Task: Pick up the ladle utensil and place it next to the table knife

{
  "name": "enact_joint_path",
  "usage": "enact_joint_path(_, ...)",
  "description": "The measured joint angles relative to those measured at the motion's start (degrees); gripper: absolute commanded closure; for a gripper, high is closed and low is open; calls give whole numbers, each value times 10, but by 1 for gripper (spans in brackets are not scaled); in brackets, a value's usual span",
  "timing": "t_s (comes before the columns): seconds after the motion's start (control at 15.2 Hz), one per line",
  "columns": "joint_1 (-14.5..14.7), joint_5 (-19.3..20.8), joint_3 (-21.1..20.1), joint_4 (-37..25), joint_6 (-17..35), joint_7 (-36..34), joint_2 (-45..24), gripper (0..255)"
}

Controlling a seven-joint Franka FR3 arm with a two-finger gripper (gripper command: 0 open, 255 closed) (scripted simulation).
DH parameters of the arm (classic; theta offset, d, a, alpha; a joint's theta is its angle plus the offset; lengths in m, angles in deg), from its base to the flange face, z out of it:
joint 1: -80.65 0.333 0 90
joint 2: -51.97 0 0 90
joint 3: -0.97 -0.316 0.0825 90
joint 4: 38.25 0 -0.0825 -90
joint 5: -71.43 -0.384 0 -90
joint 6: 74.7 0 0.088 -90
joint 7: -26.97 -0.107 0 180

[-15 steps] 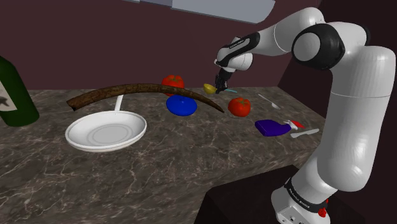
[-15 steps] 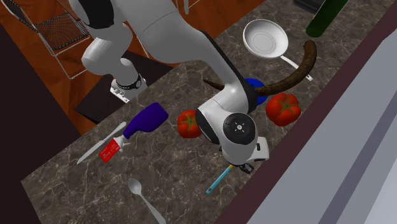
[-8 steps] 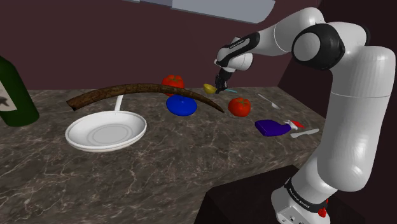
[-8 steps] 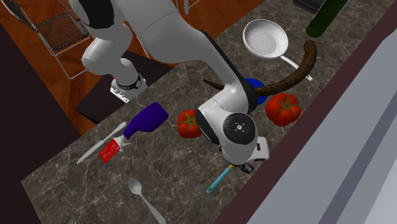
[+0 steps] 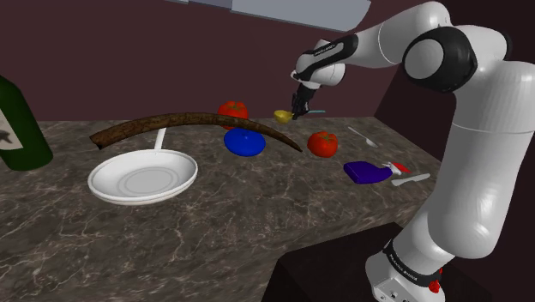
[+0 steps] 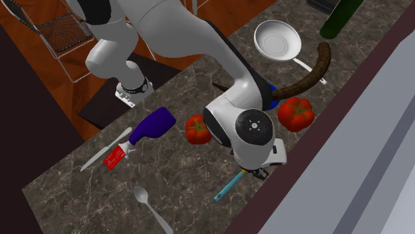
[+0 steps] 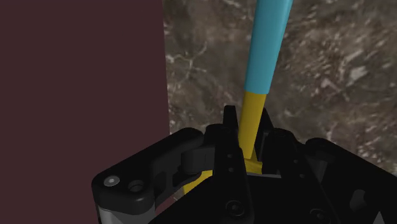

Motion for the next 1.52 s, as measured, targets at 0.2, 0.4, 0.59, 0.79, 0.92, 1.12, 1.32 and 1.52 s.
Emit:
enact_joint_path(0.2, 2, 7, 3, -11, -19, -6, 9, 255)
enact_joint_path(0.4, 3, 15, 6, -21, -38, -11, 19, 255)
enact_joint_path(0.59, 4, 21, 9, -34, -58, -17, 27, 255)
enact_joint_path(0.79, 5, 26, 11, -51, -79, -21, 32, 255)
enact_joint_path(0.92, 7, 32, 12, -53, -89, -26, 41, 255)
enact_joint_path(1.12, 4, 35, 15, -61, -104, -24, 48, 255)
enact_joint_path(1.32, -7, 42, 27, -19, -95, 1, 80, 255)
enact_joint_path(1.52, -19, 51, 40, 14, -92, 26, 112, 255)
